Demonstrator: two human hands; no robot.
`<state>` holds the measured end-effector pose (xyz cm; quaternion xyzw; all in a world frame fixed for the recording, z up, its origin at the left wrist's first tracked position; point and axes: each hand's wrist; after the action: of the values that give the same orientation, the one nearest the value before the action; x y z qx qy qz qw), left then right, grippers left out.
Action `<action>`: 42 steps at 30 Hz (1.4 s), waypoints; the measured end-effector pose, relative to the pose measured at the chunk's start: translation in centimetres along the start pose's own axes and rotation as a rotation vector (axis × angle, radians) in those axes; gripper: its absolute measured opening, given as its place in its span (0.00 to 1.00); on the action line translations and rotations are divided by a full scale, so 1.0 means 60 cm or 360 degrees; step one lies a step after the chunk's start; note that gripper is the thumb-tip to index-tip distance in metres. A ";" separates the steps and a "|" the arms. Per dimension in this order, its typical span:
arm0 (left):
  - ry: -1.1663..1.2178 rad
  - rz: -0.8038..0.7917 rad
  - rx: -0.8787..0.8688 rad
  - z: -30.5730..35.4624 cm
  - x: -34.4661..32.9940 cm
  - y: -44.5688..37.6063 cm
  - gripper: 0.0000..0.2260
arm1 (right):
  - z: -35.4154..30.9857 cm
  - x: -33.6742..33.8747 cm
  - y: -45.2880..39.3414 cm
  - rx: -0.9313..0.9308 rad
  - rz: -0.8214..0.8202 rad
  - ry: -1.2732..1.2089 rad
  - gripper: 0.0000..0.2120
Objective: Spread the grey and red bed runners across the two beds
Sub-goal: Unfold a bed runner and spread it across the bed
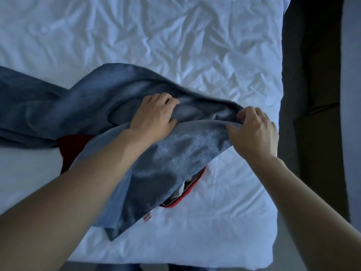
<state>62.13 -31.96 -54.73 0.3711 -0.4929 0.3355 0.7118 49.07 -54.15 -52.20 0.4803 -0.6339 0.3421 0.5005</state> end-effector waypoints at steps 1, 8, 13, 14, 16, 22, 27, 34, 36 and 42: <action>0.0022 0.0016 -0.0002 -0.005 0.004 0.012 0.20 | -0.008 -0.003 0.018 -0.0078 -0.0045 -0.0003 0.11; 0.0205 0.0102 -0.0131 -0.005 0.017 0.101 0.13 | -0.090 -0.046 0.121 -0.0275 -0.0268 0.0047 0.18; 0.0176 0.0007 -0.0324 0.005 -0.002 0.161 0.11 | -0.131 -0.073 0.135 -0.0641 -0.0415 -0.0116 0.24; 0.0179 -0.0012 -0.0316 0.007 -0.008 0.168 0.11 | -0.133 -0.076 0.135 -0.0694 -0.0432 -0.0183 0.24; 0.0179 -0.0023 -0.0297 0.011 -0.021 0.178 0.10 | -0.129 -0.082 0.133 -0.0739 -0.0410 -0.0332 0.21; 0.0181 -0.0024 -0.0211 0.071 -0.044 0.174 0.10 | -0.081 -0.072 0.117 -0.0655 -0.0405 -0.0358 0.18; 0.0122 0.0004 -0.0030 0.129 -0.054 0.153 0.09 | -0.056 -0.088 0.109 -0.0643 -0.0481 -0.0710 0.27; -0.0078 0.0091 0.0211 0.166 -0.068 0.166 0.13 | -0.010 -0.078 0.081 -0.0332 -0.0403 -0.0705 0.19; -0.0158 0.0094 0.0276 0.178 -0.075 0.176 0.12 | 0.021 -0.065 0.068 -0.0262 -0.0357 -0.0604 0.21; -0.0162 0.0095 0.0320 0.207 -0.089 0.160 0.05 | 0.036 -0.051 0.055 -0.0175 -0.0332 -0.0618 0.22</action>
<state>46.86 -38.46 -54.93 0.4425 -0.5030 0.3851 0.6348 45.39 -54.29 -55.58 0.5721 -0.6829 0.1547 0.4271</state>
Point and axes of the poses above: each hand's wrist, its own y-axis away from the middle knuckle, its own x-axis out of the back of the hand, z = x × y, and after that the axes turned 15 degrees about x, right-handed
